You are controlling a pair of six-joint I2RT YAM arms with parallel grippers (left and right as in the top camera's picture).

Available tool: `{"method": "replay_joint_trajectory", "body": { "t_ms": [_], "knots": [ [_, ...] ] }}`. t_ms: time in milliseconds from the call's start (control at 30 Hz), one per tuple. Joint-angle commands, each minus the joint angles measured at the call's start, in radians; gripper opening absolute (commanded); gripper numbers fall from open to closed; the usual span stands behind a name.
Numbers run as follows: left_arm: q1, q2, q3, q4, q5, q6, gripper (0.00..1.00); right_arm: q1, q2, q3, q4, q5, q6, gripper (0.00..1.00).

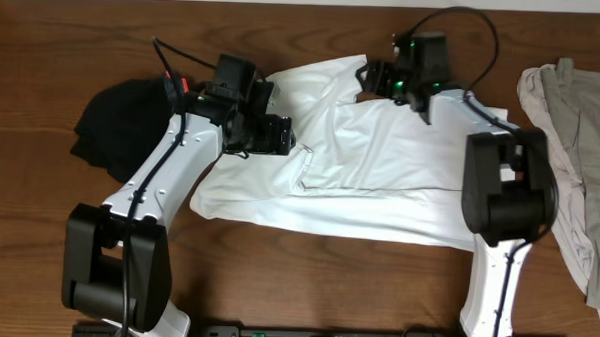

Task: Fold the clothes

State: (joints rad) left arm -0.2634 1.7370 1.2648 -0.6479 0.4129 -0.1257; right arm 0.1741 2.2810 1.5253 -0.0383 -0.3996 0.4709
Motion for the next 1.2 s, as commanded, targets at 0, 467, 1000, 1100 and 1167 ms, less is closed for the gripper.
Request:
{"method": "replay_joint_trajectory", "body": {
  "t_ms": [0,467,1000,1100,1167],
  "knots": [
    [0.004,-0.018,0.023,-0.014,0.006,0.017,0.81,0.004,0.048,0.016,0.031,0.025,0.093,0.61],
    [0.006,-0.020,0.023,-0.046,-0.053,0.017,0.81,0.002,0.071,0.016,0.180,-0.093,0.115,0.11],
    [0.256,-0.278,0.024,-0.107,-0.118,-0.006,0.80,0.009,-0.185,0.017,-0.071,-0.477,-0.204,0.01],
    [0.272,-0.308,0.024,-0.119,-0.118,-0.005,0.80,0.029,-0.197,0.017,-0.131,-0.458,-0.241,0.01],
    [0.272,-0.316,0.024,-0.127,-0.115,-0.005,0.80,0.047,-0.200,0.017,-0.172,-0.501,-0.274,0.01]
  ]
}}
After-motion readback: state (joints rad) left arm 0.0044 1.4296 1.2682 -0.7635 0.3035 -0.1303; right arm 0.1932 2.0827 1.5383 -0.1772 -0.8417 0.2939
